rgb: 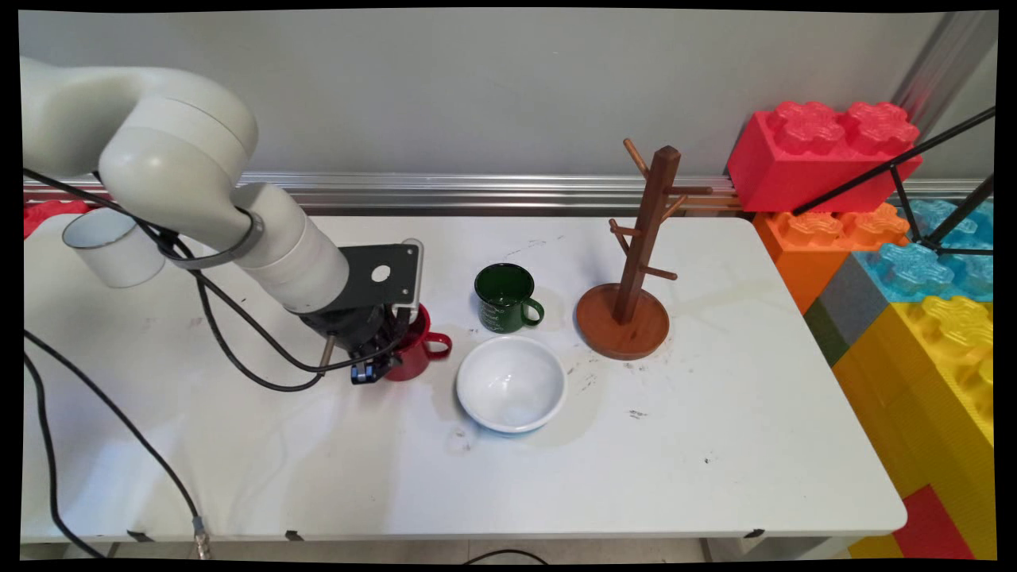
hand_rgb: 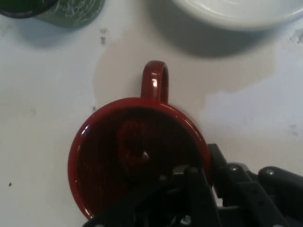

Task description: Place the picked object on the table

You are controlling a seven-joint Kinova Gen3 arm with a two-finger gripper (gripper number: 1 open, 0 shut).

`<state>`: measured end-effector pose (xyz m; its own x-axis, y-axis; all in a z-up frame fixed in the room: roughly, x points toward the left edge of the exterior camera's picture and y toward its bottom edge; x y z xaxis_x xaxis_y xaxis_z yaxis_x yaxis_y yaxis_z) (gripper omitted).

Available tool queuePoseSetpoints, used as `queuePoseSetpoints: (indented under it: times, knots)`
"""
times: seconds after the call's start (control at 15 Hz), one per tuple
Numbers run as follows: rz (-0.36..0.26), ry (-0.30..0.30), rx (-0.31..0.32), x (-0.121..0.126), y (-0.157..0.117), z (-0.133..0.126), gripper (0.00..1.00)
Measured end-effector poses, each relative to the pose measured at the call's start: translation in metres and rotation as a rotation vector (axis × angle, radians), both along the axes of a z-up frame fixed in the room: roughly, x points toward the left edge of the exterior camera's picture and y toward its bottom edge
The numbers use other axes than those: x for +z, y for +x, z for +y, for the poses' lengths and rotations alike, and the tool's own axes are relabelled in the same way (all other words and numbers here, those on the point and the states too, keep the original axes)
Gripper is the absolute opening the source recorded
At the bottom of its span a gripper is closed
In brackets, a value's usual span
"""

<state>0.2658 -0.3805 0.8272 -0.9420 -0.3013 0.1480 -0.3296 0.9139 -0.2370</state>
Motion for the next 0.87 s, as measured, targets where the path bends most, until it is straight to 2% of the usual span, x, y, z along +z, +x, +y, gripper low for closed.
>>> queuePoseSetpoints:
  times: [0.2,0.27,0.87]
  knots:
    - [0.006,-0.003,-0.007,-0.0040,0.0000,-0.0006,0.00]
    - [0.010,-0.005,-0.009,-0.0050,-0.0002,-0.0006,1.00]
    - [0.025,-0.008,-0.035,-0.0087,0.0033,0.0002,1.00]
